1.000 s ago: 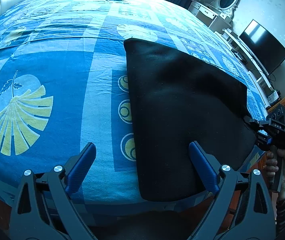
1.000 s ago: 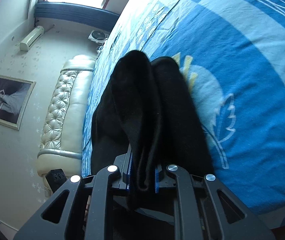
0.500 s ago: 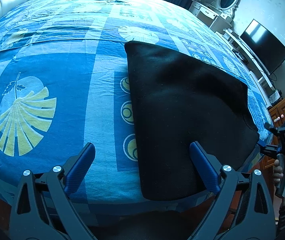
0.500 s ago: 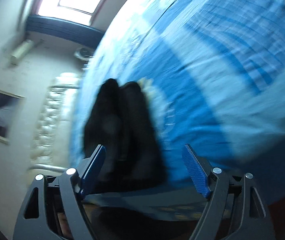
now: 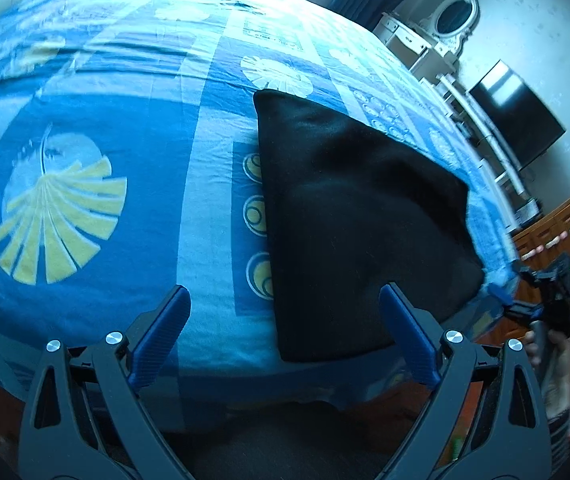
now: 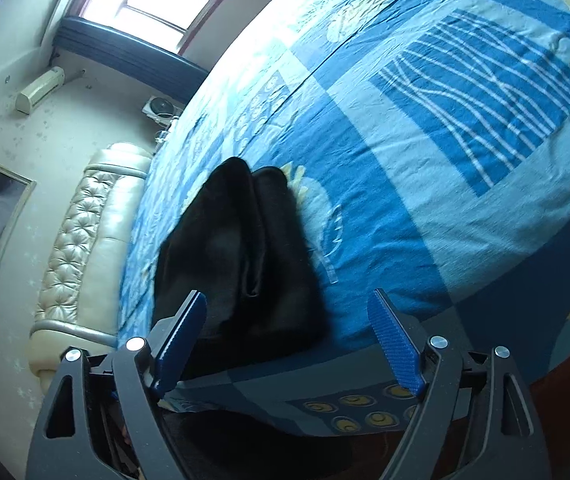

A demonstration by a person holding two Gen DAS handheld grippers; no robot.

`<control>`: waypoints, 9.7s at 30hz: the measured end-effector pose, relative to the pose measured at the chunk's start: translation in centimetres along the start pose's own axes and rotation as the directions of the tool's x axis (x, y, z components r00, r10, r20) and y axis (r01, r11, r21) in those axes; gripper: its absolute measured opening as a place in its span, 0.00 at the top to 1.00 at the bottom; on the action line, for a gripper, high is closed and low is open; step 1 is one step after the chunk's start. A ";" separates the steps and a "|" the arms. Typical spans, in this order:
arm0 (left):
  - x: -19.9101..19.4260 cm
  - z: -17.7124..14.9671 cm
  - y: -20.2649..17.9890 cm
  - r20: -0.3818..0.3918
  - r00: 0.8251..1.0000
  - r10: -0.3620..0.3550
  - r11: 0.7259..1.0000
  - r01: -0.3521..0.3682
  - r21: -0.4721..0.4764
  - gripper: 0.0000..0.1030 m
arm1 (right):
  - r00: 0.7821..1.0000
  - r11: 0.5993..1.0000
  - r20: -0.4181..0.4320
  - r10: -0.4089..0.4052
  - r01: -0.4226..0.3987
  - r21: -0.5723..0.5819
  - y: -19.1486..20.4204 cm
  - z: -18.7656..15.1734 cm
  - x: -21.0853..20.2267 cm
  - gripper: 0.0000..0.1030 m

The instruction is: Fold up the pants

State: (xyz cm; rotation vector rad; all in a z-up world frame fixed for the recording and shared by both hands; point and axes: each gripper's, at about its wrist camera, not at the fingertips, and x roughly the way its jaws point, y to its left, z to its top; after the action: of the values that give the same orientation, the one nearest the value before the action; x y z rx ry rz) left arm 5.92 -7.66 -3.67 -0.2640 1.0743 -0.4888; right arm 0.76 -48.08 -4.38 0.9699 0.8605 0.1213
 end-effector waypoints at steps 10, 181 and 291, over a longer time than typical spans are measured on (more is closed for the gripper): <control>1.7 -0.5 0.7 -0.043 0.983 -0.178 0.976 0.172 -0.132 0.08 | 0.993 0.992 -0.031 0.110 -0.108 0.063 -0.2 0.1 2.6 0.21; 7.6 20.1 17.0 0.044 0.988 0.145 0.989 -0.146 0.018 0.59 | 0.955 0.968 -0.224 0.195 -0.224 -0.111 14.6 9.3 32.2 0.67; -0.7 7.0 14.4 -0.020 0.999 -0.047 0.990 0.044 -0.135 0.61 | 0.925 0.958 -0.301 0.234 -0.273 -0.094 13.6 -2.1 22.4 0.67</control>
State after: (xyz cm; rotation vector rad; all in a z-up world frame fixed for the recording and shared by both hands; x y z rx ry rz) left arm 15.54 4.92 -6.22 -0.4033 1.1274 -0.4614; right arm 18.07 -28.57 -7.68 0.9465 0.9746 0.5484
